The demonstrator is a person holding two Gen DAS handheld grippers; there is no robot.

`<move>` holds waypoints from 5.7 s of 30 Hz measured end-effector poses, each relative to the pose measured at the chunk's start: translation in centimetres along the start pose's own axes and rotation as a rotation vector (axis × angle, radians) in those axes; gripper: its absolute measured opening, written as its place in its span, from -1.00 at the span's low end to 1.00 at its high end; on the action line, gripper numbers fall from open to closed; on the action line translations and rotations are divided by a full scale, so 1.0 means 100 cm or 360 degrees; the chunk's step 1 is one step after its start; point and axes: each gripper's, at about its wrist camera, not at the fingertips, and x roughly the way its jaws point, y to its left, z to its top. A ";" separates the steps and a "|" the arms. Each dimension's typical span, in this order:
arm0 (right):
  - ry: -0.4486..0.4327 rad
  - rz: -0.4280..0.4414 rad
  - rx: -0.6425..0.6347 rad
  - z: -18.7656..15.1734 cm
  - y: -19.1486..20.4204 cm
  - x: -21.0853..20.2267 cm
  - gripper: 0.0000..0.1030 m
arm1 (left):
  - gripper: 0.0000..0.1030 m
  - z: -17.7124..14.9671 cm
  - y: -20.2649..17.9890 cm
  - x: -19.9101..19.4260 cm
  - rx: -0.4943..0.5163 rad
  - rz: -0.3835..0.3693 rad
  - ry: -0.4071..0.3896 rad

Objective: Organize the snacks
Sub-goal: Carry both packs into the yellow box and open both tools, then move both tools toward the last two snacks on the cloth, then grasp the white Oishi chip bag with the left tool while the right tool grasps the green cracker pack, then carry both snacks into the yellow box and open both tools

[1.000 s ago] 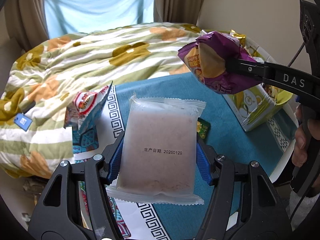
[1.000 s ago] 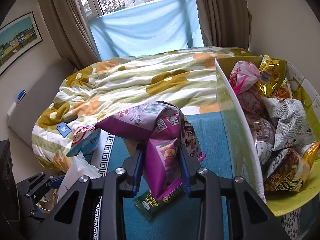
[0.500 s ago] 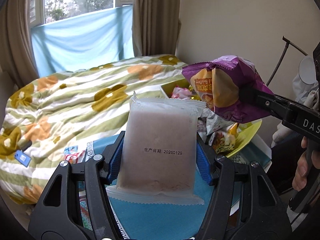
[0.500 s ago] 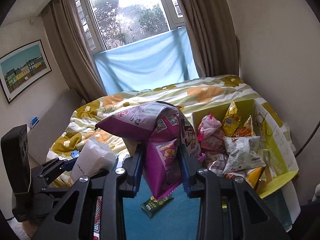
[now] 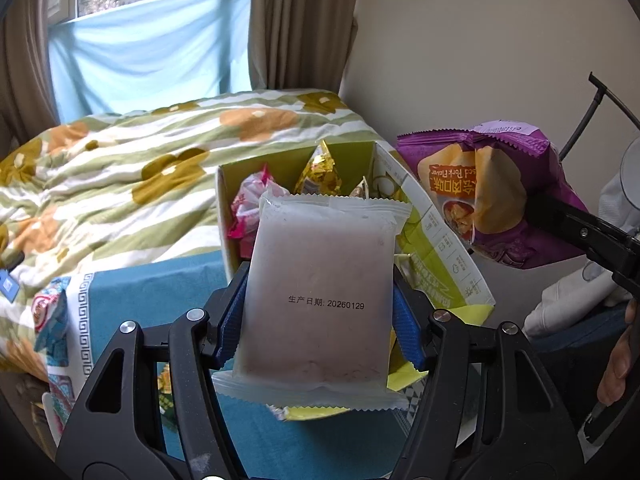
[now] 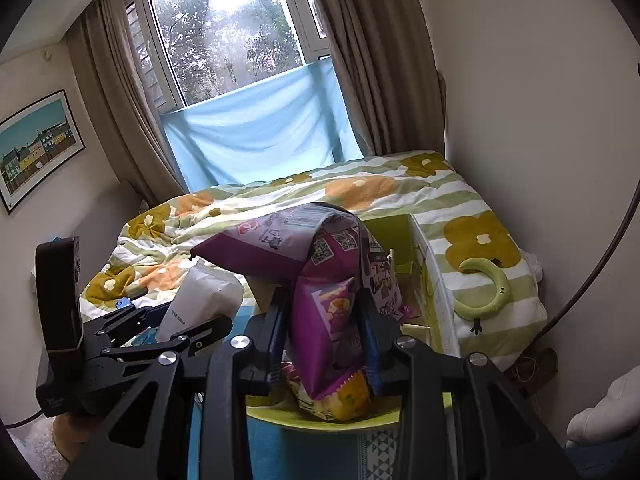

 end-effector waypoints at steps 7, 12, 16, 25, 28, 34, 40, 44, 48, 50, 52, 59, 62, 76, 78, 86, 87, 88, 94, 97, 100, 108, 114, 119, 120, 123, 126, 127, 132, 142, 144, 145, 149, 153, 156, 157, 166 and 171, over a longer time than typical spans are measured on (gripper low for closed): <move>0.0113 0.0100 0.0015 -0.001 -0.046 0.018 -0.40 | 0.99 -0.007 -0.017 0.016 -0.0075 0.0172 -0.0001; 0.0135 0.0170 0.0046 -0.006 -0.061 0.026 -0.40 | 0.99 -0.022 -0.006 0.010 -0.0068 0.0285 0.0065; 0.0157 0.0184 0.0038 -0.008 -0.065 0.032 -0.40 | 0.99 -0.031 0.001 -0.001 -0.0109 0.0294 0.0050; 0.0267 0.0194 0.0006 -0.005 -0.062 0.050 -0.03 | 0.99 -0.024 0.002 -0.012 -0.0100 0.0337 0.0019; 0.0245 0.0170 -0.0035 -0.011 -0.059 0.048 0.95 | 0.99 -0.029 0.004 -0.015 -0.0099 0.0353 0.0036; 0.0264 0.0124 -0.0064 -0.020 -0.059 0.047 0.99 | 0.99 -0.036 0.006 -0.019 -0.0120 0.0352 0.0038; 0.0217 0.0117 -0.0075 -0.014 -0.049 0.035 0.99 | 0.99 -0.028 0.007 -0.042 -0.0104 0.0365 -0.0033; 0.0168 0.0117 -0.0103 -0.005 -0.036 0.022 0.99 | 0.99 -0.026 0.011 -0.066 -0.0122 0.0395 -0.0090; 0.0132 0.0114 -0.0156 0.003 -0.017 0.011 0.99 | 0.99 -0.031 0.022 -0.100 -0.0168 0.0459 -0.0159; 0.0119 0.0123 -0.0179 0.005 -0.006 0.006 0.99 | 0.99 -0.039 0.030 -0.118 -0.0199 0.0501 -0.0187; 0.0100 0.0131 -0.0202 0.005 0.008 0.002 0.99 | 0.99 -0.049 0.038 -0.133 -0.0225 0.0568 -0.0207; 0.0056 0.0175 -0.0355 -0.008 0.058 0.000 0.99 | 0.99 -0.095 0.073 -0.183 -0.0339 0.0740 -0.0247; 0.0118 0.0254 -0.0392 -0.019 0.078 0.005 0.99 | 0.99 -0.114 0.090 -0.196 -0.0352 0.0772 -0.0250; 0.0070 0.0063 -0.0260 -0.075 0.179 0.002 0.99 | 0.99 -0.134 0.216 -0.220 -0.0228 0.0644 -0.0204; 0.0095 0.0055 -0.0217 -0.079 0.194 0.010 0.99 | 0.99 -0.131 0.237 -0.217 -0.0200 0.0603 -0.0194; 0.0186 -0.0145 -0.0117 -0.101 0.246 0.059 0.99 | 0.99 -0.116 0.314 -0.162 0.0027 0.0498 -0.0053; 0.0203 -0.0173 -0.0108 -0.105 0.251 0.068 0.99 | 0.99 -0.114 0.323 -0.152 0.0056 0.0491 -0.0022; 0.0217 -0.0201 -0.0099 -0.109 0.256 0.078 0.99 | 0.99 -0.112 0.331 -0.140 0.0082 0.0485 0.0014; 0.0313 -0.0302 -0.0003 -0.131 0.261 0.130 0.99 | 0.99 -0.109 0.367 -0.067 0.0174 0.0479 0.0115; 0.0371 -0.0341 0.0029 -0.143 0.258 0.158 0.99 | 0.99 -0.106 0.380 -0.027 0.0228 0.0523 0.0155; 0.0441 -0.0377 0.0061 -0.155 0.252 0.186 0.99 | 0.99 -0.105 0.386 0.006 0.0319 0.0571 0.0191; 0.0560 -0.0422 0.0157 -0.183 0.235 0.233 0.99 | 0.99 -0.109 0.397 0.067 0.0385 0.0552 0.0284; 0.0627 -0.0414 0.0166 -0.194 0.235 0.245 0.99 | 0.94 -0.108 0.400 0.083 0.0387 0.0514 0.0294; 0.0652 -0.0434 0.0143 -0.197 0.238 0.253 0.85 | 0.54 -0.108 0.400 0.091 0.0429 0.0534 0.0326; 0.0663 -0.0435 0.0140 -0.199 0.238 0.256 0.82 | 0.48 -0.108 0.399 0.090 0.0427 0.0529 0.0325; 0.0679 -0.0432 0.0161 -0.200 0.238 0.258 0.68 | 0.37 -0.108 0.401 0.086 0.0403 0.0499 0.0318; 0.0668 -0.0442 0.0165 -0.200 0.239 0.259 0.66 | 0.30 -0.111 0.398 0.081 0.0392 0.0489 0.0292; 0.0658 -0.0445 0.0160 -0.199 0.239 0.259 0.63 | 0.29 -0.113 0.396 0.079 0.0394 0.0487 0.0288; 0.0610 -0.0471 0.0090 -0.198 0.242 0.261 0.29 | 0.27 -0.119 0.387 0.071 0.0379 0.0459 0.0281; 0.0555 -0.0470 -0.0076 -0.202 0.252 0.267 0.15 | 0.25 -0.127 0.370 0.048 0.0336 0.0436 0.0214; 0.0532 -0.0441 -0.0109 -0.201 0.255 0.270 0.04 | 0.24 -0.128 0.370 0.045 0.0312 0.0426 0.0208; 0.0525 -0.0428 -0.0123 -0.200 0.257 0.270 -0.07 | 0.24 -0.128 0.370 0.043 0.0301 0.0421 0.0208; 0.0502 -0.0414 -0.0146 -0.202 0.258 0.271 -0.13 | 0.22 -0.129 0.366 0.036 0.0290 0.0412 0.0193; 0.0474 -0.0362 -0.0087 -0.201 0.255 0.264 -0.15 | 0.19 -0.126 0.361 0.025 0.0289 0.0409 0.0170; 0.0433 -0.0339 -0.0083 -0.194 0.259 0.254 -0.15 | 0.19 -0.120 0.356 0.008 0.0277 0.0405 0.0136; 0.0412 -0.0326 -0.0078 -0.189 0.260 0.248 -0.15 | 0.18 -0.117 0.354 0.001 0.0268 0.0401 0.0123; 0.0147 -0.0233 -0.0050 -0.123 0.262 0.160 -0.15 | 0.18 -0.060 0.314 -0.080 0.0165 0.0284 -0.0076; 0.0021 -0.0194 -0.0021 -0.082 0.245 0.105 -0.15 | 0.18 -0.024 0.263 -0.104 0.0196 0.0231 -0.0185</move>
